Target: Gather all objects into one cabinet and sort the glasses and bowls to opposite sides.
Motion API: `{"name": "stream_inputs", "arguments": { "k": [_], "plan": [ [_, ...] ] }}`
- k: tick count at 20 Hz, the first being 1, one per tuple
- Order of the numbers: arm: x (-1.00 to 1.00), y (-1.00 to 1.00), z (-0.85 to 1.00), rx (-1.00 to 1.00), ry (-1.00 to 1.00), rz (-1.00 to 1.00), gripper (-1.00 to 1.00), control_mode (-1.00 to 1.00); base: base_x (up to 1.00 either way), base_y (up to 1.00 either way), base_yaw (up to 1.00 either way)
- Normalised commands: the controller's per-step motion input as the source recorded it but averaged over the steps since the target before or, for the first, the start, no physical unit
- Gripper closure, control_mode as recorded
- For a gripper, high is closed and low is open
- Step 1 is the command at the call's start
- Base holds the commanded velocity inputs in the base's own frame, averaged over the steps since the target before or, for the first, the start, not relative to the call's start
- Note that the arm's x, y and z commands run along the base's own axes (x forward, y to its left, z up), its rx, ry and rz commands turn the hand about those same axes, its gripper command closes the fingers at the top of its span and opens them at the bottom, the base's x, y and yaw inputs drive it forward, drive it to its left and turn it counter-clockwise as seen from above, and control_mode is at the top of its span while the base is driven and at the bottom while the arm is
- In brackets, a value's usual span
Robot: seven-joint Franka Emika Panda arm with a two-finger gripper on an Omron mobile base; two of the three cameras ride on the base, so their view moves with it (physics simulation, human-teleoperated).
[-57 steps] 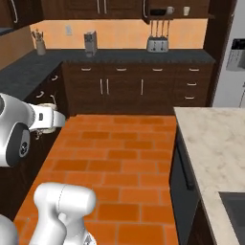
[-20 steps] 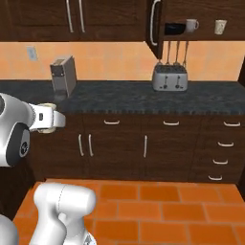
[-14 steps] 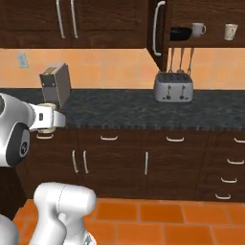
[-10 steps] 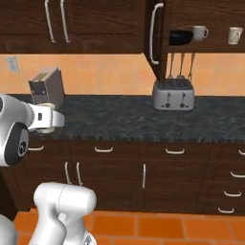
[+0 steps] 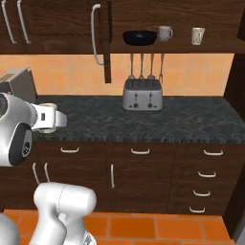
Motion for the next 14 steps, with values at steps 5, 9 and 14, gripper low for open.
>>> {"name": "stream_inputs", "arguments": {
  "k": [5, 9, 14],
  "plan": [
    [0.0, 0.0, 0.0, 0.0, 0.0, 0.0, 1.0, 1.0, 0.27, -0.29, 0.0],
    [0.0, 0.0, 0.0, 0.0, 0.0, 0.0, 1.0, 1.0, 1.0, -0.03, 0.0],
    [0.0, 0.0, 0.0, 0.0, 0.0, 0.0, 1.0, 1.0, -0.5, -0.38, 0.1]
  ]
}}
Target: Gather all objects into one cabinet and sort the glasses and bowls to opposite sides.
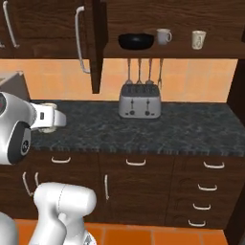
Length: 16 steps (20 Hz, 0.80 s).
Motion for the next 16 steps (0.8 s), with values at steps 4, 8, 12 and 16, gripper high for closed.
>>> {"name": "stream_inputs", "arguments": {
  "k": [4, 8, 12, 16],
  "plan": [
    [0.0, 0.0, 0.0, 0.0, 0.0, 0.0, 1.0, 1.0, -0.8, -0.59, 0.06],
    [0.0, 0.0, 0.0, 0.0, 0.0, 0.0, 1.0, 1.0, 0.72, -0.93, 0.03],
    [0.0, 0.0, 0.0, 0.0, 0.0, 0.0, 1.0, 1.0, 0.84, -0.99, 0.1],
    [0.0, 0.0, 0.0, 0.0, 0.0, 0.0, 1.0, 1.0, 0.03, -0.81, 0.15]
  ]
}}
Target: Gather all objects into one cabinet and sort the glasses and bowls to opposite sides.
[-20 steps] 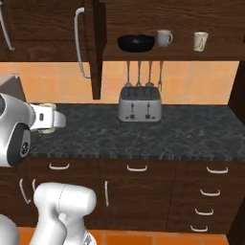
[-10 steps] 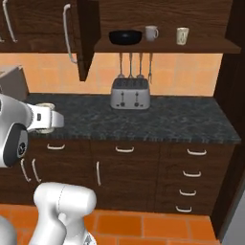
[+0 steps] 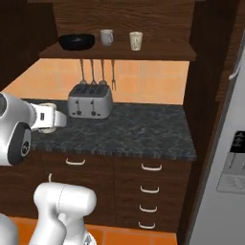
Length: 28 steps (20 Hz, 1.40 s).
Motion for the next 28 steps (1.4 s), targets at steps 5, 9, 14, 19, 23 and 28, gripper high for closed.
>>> {"name": "stream_inputs", "arguments": {
  "k": [5, 9, 14, 19, 23, 28],
  "plan": [
    [0.0, 0.0, 0.0, 0.0, 0.0, 0.0, 1.0, 1.0, 0.83, -0.11, 0.0],
    [0.0, 0.0, 0.0, 0.0, 0.0, 0.0, 1.0, 1.0, 0.86, -0.23, 0.0],
    [0.0, 0.0, 0.0, 0.0, 0.0, 0.0, 1.0, 1.0, 0.24, -0.76, 0.0],
    [0.0, 0.0, 0.0, 0.0, 0.0, 0.0, 1.0, 1.0, 0.94, 0.08, -0.04],
    [0.0, 0.0, 0.0, 0.0, 0.0, 0.0, 1.0, 1.0, 1.0, 0.09, -0.07],
    [0.0, 0.0, 0.0, 0.0, 0.0, 0.0, 1.0, 1.0, 0.25, -0.02, 0.0]
  ]
}}
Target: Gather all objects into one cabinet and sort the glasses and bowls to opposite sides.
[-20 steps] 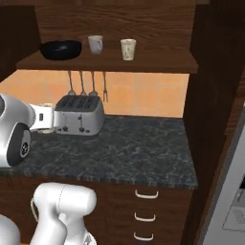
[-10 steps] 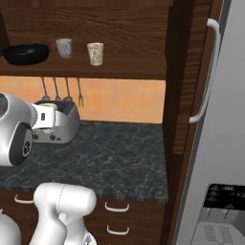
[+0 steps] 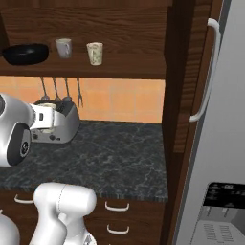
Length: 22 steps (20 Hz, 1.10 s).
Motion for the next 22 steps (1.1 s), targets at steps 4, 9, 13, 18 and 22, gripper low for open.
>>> {"name": "stream_inputs", "arguments": {
  "k": [4, 9, 13, 18, 22],
  "plan": [
    [0.0, 0.0, 0.0, 0.0, 0.0, 0.0, 1.0, 1.0, 0.0, 0.0, 0.0],
    [0.0, 0.0, 0.05, 0.0, 0.0, -0.03, 1.0, -1.0, 0.02, 0.0, 0.0],
    [0.0, -0.25, 0.88, 0.03, -0.03, -0.16, 1.0, -1.0, 0.0, 0.0, 0.0],
    [-0.11, -0.28, 1.0, 0.07, 0.0, -0.08, 1.0, -1.0, 0.0, 0.0, 0.0],
    [-0.3, -0.36, 0.64, 0.02, -0.01, 0.0, 1.0, -1.0, 0.0, 0.0, 0.0]
  ]
}}
